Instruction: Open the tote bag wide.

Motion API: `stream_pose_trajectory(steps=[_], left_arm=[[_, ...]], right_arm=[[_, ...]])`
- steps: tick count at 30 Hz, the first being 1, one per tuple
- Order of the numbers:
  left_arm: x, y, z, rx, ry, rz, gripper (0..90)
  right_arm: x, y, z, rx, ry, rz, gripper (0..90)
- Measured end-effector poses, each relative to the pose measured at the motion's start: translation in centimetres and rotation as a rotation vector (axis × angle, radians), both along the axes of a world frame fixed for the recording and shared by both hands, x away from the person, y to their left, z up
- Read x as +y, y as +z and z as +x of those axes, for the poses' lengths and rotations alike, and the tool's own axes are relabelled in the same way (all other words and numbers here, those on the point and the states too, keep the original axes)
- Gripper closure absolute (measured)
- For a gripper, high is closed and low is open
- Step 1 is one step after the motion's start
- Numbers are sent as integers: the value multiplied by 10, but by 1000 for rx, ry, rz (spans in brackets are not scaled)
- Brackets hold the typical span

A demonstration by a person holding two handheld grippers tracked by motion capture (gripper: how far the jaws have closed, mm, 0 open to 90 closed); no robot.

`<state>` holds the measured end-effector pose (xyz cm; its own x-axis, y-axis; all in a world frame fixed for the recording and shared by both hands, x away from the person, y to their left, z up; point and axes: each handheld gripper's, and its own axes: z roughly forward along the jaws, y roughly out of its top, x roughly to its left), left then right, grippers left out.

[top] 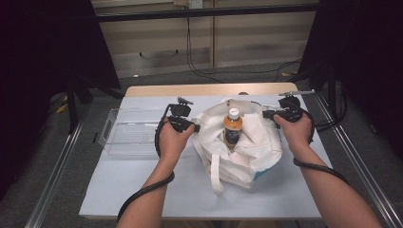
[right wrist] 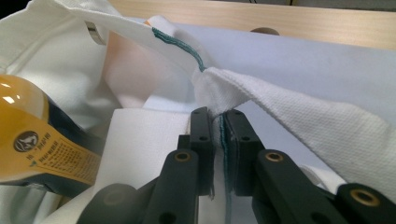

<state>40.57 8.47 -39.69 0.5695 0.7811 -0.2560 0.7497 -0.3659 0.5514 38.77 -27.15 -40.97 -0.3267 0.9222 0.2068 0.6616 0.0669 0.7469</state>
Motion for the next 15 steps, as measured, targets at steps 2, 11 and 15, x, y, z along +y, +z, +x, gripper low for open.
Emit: stream_pose_trajectory(steps=[2,11,15], left_arm=[[0,-2,0,3,3,-1,866],[1,-8,1,15,2,2,866],[2,-11,0,20,10,6,866]], right_arm=[[0,-4,0,4,6,-5,831],[-1,-14,0,18,-4,4,827],[-1,-15,0,21,-4,1,826]])
